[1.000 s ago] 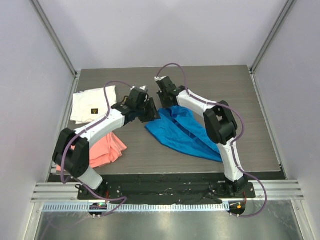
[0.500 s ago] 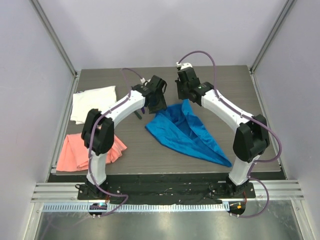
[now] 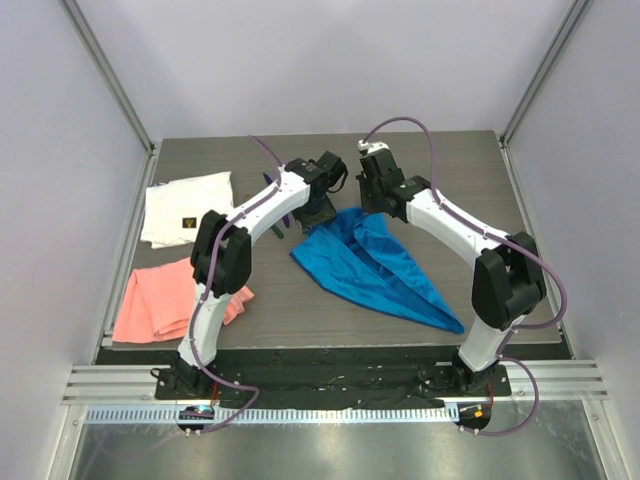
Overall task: Fold the napkin into a case and place the utensils inside
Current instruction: Pick up the crumpled napkin from the center of the board.
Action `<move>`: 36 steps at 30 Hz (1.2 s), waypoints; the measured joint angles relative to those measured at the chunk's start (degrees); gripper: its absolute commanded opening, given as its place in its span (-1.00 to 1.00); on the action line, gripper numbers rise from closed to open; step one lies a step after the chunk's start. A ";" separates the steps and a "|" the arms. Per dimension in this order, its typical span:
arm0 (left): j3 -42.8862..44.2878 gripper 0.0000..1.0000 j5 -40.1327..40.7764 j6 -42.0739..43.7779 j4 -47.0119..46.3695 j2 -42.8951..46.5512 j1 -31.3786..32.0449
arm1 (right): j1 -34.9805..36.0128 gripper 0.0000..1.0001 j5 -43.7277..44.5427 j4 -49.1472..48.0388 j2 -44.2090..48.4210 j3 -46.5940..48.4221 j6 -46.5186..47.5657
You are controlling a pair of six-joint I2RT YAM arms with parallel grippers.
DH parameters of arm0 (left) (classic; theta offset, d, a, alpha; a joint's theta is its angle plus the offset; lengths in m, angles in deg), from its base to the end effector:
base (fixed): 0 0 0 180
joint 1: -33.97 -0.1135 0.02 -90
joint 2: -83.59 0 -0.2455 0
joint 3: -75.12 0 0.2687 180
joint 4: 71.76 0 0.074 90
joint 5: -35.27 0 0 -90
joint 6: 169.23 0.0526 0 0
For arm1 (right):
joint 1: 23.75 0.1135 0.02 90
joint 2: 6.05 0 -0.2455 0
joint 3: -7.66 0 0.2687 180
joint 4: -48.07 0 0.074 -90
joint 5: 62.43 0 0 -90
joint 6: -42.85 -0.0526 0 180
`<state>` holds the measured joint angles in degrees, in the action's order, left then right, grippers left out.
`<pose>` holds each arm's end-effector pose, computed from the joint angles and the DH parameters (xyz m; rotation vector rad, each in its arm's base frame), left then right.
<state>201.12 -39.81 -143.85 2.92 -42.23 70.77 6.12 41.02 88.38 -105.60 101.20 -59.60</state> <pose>0.3810 -0.2681 0.1931 -0.7138 2.6768 -0.0621 0.3654 0.1958 0.2369 -0.2461 2.3395 0.0816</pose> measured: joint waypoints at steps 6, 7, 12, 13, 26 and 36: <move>2.21 0.07 0.42 -3.15 2.93 -2.25 0.26 | -0.33 -0.98 -0.70 -1.07 1.46 -0.76 0.00; 2.32 0.06 0.52 -3.80 3.19 -2.49 0.26 | -0.37 -0.98 -0.74 -1.11 1.55 -0.92 0.00; 3.67 -0.03 0.55 -6.56 4.31 -3.89 0.26 | -0.37 -0.98 -1.27 -1.68 1.57 -1.55 -0.09; 4.17 -0.05 0.52 -6.97 4.52 -4.24 0.26 | -0.37 -0.98 -1.40 -1.73 1.57 -1.73 -0.13; 6.91 -0.37 0.26 -10.32 4.74 -6.23 0.96 | -0.37 -0.98 -2.27 -2.62 2.58 -3.72 -0.17; 5.57 -1.00 0.70 -9.14 2.27 -6.16 1.66 | -1.49 -0.98 -2.60 -2.25 3.45 -3.72 -1.44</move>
<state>206.69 -39.11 -152.99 5.20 -48.39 72.43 4.63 38.42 86.12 -102.15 97.49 -61.04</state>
